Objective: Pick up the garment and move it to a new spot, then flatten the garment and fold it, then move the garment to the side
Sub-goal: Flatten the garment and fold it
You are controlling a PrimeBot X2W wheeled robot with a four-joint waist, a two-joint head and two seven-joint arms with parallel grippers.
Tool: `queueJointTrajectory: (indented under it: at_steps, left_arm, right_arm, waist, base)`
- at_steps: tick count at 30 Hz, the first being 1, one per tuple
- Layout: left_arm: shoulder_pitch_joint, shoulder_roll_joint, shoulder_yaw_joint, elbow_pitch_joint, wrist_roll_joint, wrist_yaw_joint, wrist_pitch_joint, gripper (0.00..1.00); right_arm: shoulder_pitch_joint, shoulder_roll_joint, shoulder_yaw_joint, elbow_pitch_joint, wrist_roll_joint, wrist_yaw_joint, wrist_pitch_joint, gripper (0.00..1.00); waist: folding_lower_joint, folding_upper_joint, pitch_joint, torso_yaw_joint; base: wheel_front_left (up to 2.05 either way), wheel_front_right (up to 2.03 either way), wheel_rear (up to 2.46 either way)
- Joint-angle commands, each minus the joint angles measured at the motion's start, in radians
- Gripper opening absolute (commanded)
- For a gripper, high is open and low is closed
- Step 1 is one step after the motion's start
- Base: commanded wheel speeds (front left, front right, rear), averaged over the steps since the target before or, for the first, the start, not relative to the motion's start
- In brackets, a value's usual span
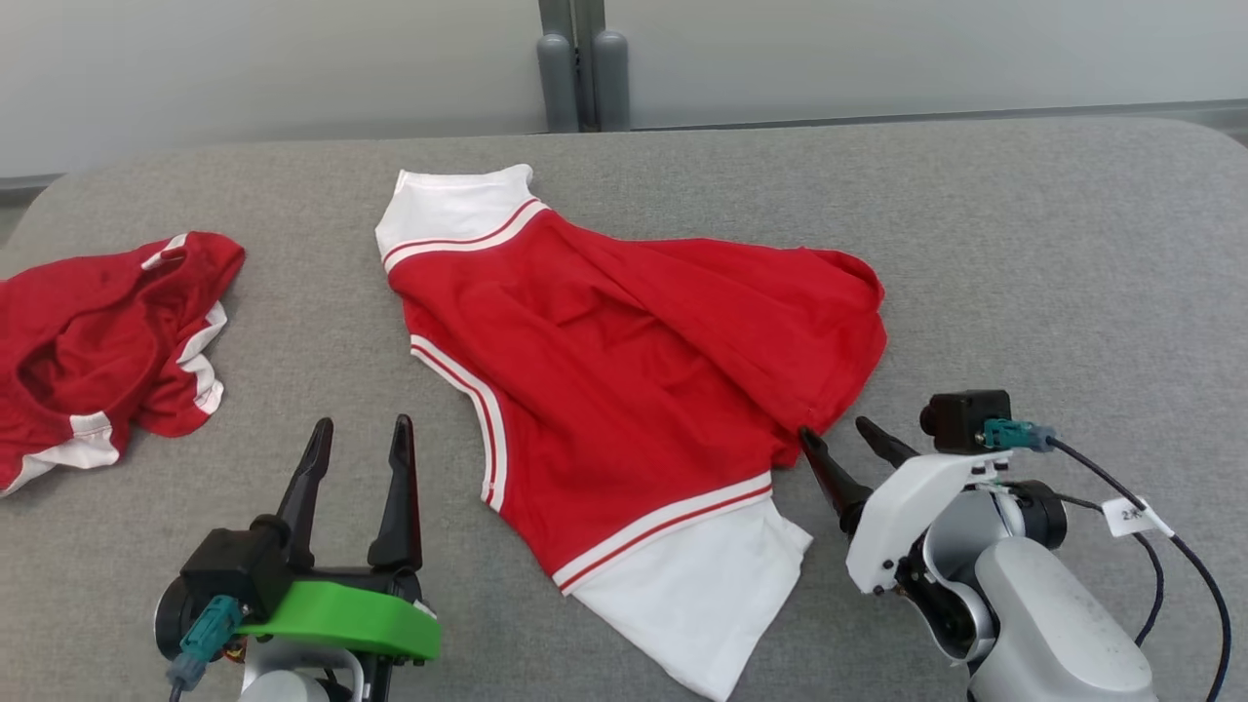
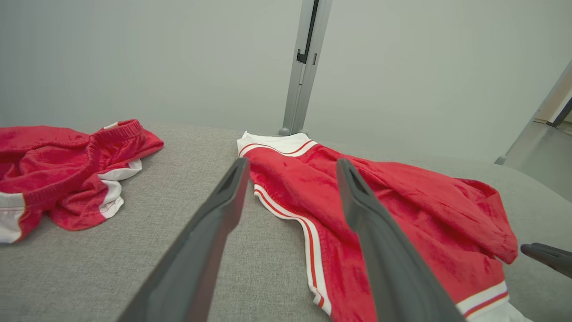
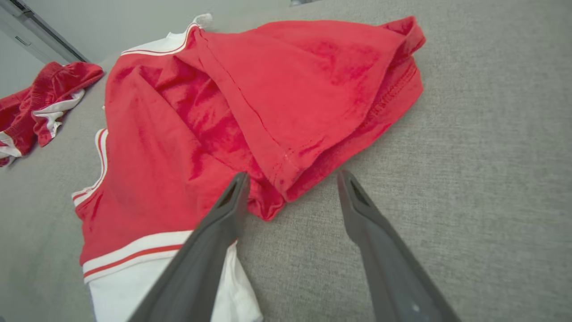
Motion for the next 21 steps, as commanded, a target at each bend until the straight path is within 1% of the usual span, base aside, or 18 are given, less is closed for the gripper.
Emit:
queueJointTrajectory:
  at_steps: [1,4,8,9,10,11,12,17,19,21]
  left_arm:
    - [-0.019,-0.004,-0.001,0.007,0.000,-0.006,0.000,1.00]
    - [-0.027,-0.012,-0.006,0.022,0.001,-0.009,0.000,1.00]
    - [-0.031,-0.019,-0.004,0.029,0.005,-0.012,0.000,1.00]
    - [-0.032,-0.021,-0.003,0.031,0.006,-0.013,0.000,1.00]
    - [-0.032,-0.023,-0.002,0.033,0.006,-0.015,0.000,1.00]
    - [-0.032,-0.025,-0.001,0.034,0.006,-0.016,0.000,1.00]
    - [-0.032,-0.027,0.000,0.036,0.006,-0.018,0.000,1.00]
    - [-0.038,-0.039,0.002,0.048,0.009,-0.026,0.000,1.00]
    - [-0.043,-0.046,-0.002,0.050,0.009,-0.031,0.000,1.00]
    - [-0.050,-0.053,-0.008,0.049,0.013,-0.038,0.000,1.00]
  right_arm:
    - [-0.016,0.002,-0.008,0.019,0.006,0.000,0.034,1.00]
    - [-0.039,0.010,-0.037,0.049,0.011,0.000,0.095,1.00]
    - [-0.047,0.019,-0.057,0.050,0.001,0.000,0.108,1.00]
    - [-0.044,0.021,-0.065,0.048,0.003,0.000,0.107,0.96]
    - [-0.040,0.023,-0.070,0.047,0.002,0.000,0.111,0.49]
    - [-0.038,0.025,-0.076,0.043,-0.001,0.000,0.106,0.32]
    - [-0.036,0.028,-0.085,0.037,0.000,0.000,0.099,0.00]
    - [-0.035,0.034,-0.114,0.002,-0.011,0.000,0.076,0.00]
    - [-0.054,0.036,-0.128,-0.026,-0.008,0.000,0.067,0.00]
    - [-0.090,0.022,-0.137,-0.062,-0.002,0.000,0.075,0.00]
  waist:
    - [0.0000,0.0000,0.012,0.032]
    - [0.0000,0.0000,0.019,0.055]
    - [0.0000,0.0000,0.029,0.077]
    - [0.0000,0.0000,0.031,0.080]
    - [0.0000,0.0000,0.033,0.083]
    - [0.0000,0.0000,0.034,0.085]
    - [0.0000,0.0000,0.036,0.087]
    - [0.0000,0.0000,0.044,0.096]
    - [0.0000,0.0000,0.054,0.102]
    - [0.0000,0.0000,0.074,0.113]
  base:
    - [0.00,0.00,0.00]
    - [0.00,0.00,0.00]
    - [0.00,0.00,0.00]
    - [0.00,0.00,0.00]
    - [0.00,0.00,0.00]
    - [0.00,0.00,0.00]
    - [0.00,0.00,0.00]
    - [0.00,0.00,0.00]
    - [0.00,0.00,0.00]
    - [0.00,0.00,0.00]
